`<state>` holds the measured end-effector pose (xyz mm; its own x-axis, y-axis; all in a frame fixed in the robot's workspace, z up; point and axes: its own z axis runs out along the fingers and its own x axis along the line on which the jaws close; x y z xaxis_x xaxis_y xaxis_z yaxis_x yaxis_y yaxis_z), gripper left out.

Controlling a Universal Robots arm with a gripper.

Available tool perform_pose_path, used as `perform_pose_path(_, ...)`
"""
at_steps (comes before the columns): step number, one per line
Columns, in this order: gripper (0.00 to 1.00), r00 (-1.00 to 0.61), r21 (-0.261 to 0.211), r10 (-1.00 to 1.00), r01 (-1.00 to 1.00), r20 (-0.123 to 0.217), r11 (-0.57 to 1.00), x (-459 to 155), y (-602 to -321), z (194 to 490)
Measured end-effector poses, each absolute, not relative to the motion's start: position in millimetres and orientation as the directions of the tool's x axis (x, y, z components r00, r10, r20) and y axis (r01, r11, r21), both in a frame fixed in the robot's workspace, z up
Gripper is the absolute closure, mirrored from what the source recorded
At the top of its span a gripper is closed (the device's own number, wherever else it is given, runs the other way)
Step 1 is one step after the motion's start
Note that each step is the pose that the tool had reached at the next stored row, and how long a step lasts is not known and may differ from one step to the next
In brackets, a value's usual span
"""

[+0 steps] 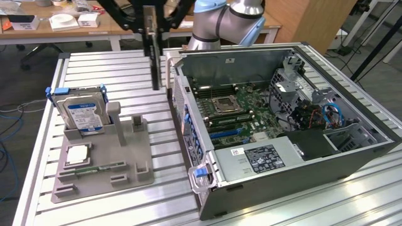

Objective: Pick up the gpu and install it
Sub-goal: 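Pick up the gpu and move the gpu toward the slot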

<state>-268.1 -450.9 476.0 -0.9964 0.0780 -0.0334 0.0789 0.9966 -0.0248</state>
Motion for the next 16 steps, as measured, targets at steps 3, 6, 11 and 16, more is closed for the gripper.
perform_pose_path(3, 0.74, -0.996, -0.025, 0.078, 0.079, -0.033, 0.997, -254.6, -450.9, 472.0)
perform_pose_path(6, 0.74, -0.996, -0.025, 0.078, 0.079, -0.033, 0.997, -240.8, -451.0, 468.2)
perform_pose_path(11, 0.74, -0.996, -0.025, 0.078, 0.079, -0.033, 0.997, -218.2, -450.9, 463.3)
perform_pose_path(16, 0.74, -0.996, -0.025, 0.078, 0.079, -0.033, 0.997, -209.8, -451.0, 462.5)
